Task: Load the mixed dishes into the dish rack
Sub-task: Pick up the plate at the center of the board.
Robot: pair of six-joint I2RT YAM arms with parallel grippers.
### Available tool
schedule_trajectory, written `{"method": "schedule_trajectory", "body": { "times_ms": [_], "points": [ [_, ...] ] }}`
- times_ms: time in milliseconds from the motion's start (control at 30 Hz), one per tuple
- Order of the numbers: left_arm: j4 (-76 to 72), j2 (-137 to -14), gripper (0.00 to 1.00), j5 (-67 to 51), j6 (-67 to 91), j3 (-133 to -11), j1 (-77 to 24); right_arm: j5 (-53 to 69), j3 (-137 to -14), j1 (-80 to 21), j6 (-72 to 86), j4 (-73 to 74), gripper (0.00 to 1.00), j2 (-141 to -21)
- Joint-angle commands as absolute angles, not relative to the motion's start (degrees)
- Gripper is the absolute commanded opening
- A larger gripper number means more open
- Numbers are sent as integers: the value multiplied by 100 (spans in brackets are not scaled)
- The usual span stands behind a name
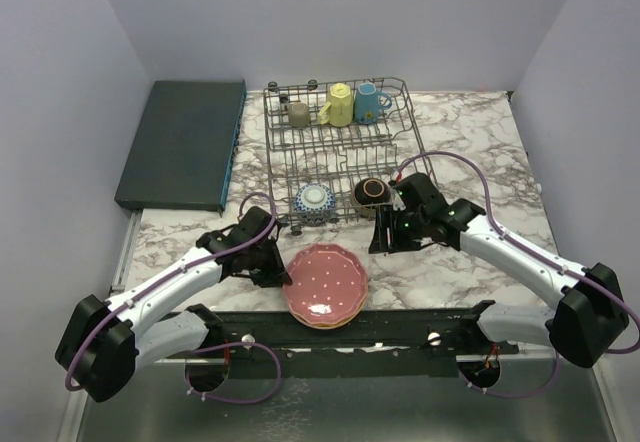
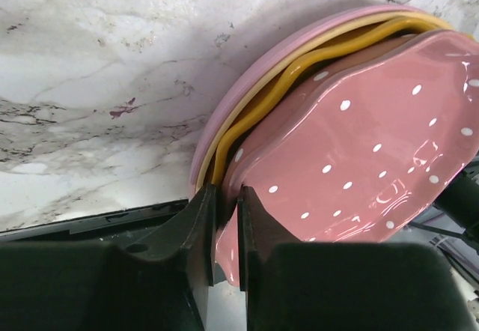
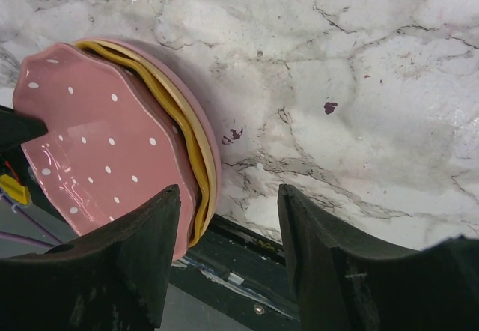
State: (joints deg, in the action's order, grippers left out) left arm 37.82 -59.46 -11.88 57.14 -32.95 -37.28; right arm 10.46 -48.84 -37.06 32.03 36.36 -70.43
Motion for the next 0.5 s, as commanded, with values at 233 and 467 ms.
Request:
{"method": "schedule_trajectory", "body": {
  "times_ms": [233, 467],
  "points": [
    [3999, -5594, 0, -912, 5688, -3767, -3813, 847, -4780, -3735, 3232, 3674, 61, -6735],
    [4151, -5417, 0, -831, 5691, -3970, -3808, 869, -4713, -3735, 3304, 3678, 61, -6611]
  ]
}}
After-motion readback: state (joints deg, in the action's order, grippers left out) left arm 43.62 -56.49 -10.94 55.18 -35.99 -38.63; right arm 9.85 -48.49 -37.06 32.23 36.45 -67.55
